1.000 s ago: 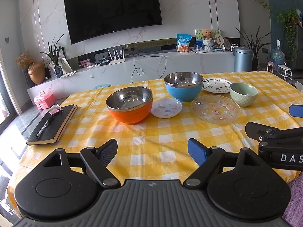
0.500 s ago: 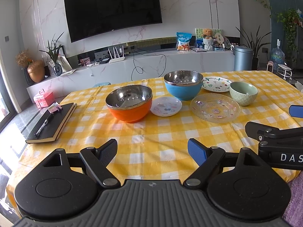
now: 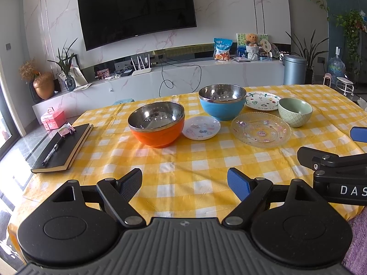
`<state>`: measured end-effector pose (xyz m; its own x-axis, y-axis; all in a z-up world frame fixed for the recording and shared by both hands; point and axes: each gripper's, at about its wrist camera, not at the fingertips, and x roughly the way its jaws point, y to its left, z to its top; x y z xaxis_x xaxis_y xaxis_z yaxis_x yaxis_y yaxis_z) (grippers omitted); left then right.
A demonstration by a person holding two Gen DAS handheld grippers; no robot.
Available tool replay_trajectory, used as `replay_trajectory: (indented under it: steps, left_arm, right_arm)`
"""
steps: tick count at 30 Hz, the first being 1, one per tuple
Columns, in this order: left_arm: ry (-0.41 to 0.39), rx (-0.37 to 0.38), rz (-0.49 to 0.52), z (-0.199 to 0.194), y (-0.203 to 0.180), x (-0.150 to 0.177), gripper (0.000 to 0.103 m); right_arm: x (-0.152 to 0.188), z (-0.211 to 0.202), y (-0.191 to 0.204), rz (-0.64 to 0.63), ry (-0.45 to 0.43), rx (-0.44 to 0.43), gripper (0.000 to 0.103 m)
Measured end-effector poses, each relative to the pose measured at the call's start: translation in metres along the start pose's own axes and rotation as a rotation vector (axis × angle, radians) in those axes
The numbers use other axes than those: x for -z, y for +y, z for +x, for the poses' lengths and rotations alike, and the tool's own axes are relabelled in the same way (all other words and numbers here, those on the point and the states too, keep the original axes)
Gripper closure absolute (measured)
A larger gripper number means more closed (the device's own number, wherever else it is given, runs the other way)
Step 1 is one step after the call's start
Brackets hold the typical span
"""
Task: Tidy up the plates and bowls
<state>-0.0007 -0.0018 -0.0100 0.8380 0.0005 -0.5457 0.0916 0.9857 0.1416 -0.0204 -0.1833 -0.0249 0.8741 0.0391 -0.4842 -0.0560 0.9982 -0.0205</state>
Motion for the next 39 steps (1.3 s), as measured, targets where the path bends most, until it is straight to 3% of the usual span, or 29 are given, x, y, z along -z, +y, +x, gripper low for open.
replay_trajectory:
  steps: [25,30,32,39]
  left_arm:
    - [0.005,0.002,-0.006,0.001,-0.001,0.004,0.005]
    - [0.019,0.011,-0.078,0.009,0.016,0.005,0.006]
    - [0.022,0.025,-0.119,0.01,0.026,0.002,0.015]
    - [0.014,0.036,-0.196,0.02,0.054,-0.013,0.015]
  right_arm:
    - [0.009,0.004,0.001,0.002,0.024,-0.003,0.003]
    - [0.005,0.007,0.003,0.014,0.033,0.007,0.003]
    - [0.002,0.011,0.005,0.017,0.037,0.003,0.003]
    - [-0.016,0.032,0.013,0.042,0.033,-0.042,0.003]
